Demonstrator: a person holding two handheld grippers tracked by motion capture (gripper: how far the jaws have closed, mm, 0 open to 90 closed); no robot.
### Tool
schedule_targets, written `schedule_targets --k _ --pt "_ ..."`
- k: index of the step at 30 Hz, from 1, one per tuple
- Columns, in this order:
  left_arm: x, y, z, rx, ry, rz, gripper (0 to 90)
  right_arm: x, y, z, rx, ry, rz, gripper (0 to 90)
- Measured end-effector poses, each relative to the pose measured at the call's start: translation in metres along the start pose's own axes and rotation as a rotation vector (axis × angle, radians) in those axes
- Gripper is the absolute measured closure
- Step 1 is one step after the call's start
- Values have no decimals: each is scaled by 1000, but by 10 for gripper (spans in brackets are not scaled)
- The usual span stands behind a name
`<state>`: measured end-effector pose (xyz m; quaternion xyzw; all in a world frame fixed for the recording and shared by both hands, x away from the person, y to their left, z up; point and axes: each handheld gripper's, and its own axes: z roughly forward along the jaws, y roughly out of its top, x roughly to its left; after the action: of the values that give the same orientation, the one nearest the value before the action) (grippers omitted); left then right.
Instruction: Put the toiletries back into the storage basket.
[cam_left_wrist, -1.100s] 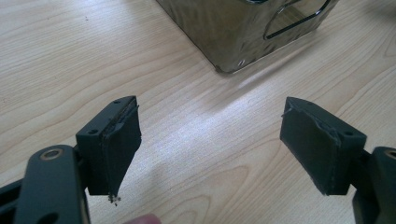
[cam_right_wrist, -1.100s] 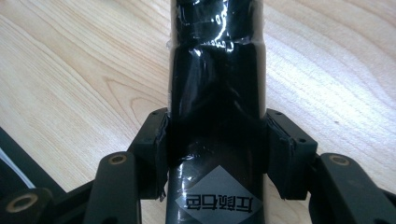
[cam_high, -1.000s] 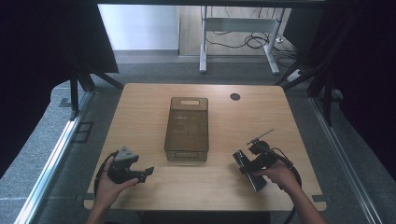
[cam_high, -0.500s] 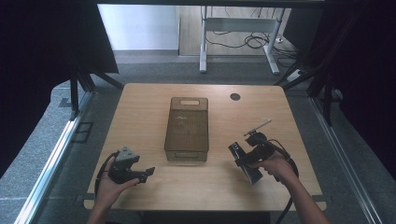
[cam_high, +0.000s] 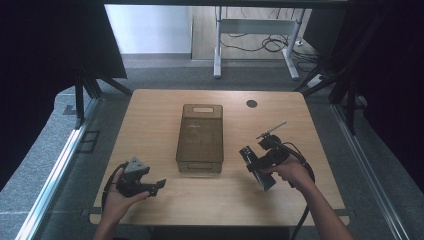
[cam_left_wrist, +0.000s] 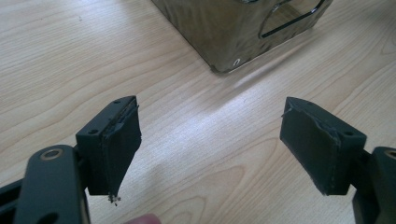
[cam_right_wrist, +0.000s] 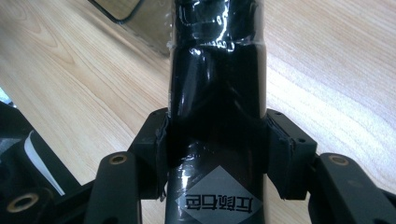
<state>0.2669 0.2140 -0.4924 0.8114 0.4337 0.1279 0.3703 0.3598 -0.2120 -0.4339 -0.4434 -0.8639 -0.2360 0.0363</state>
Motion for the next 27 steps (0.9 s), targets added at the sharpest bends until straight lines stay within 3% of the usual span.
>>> schedule_targets --k 27 --pt "3 -1 -3 -7 7 -14 207 4 30 -11 -35 25 6 466"
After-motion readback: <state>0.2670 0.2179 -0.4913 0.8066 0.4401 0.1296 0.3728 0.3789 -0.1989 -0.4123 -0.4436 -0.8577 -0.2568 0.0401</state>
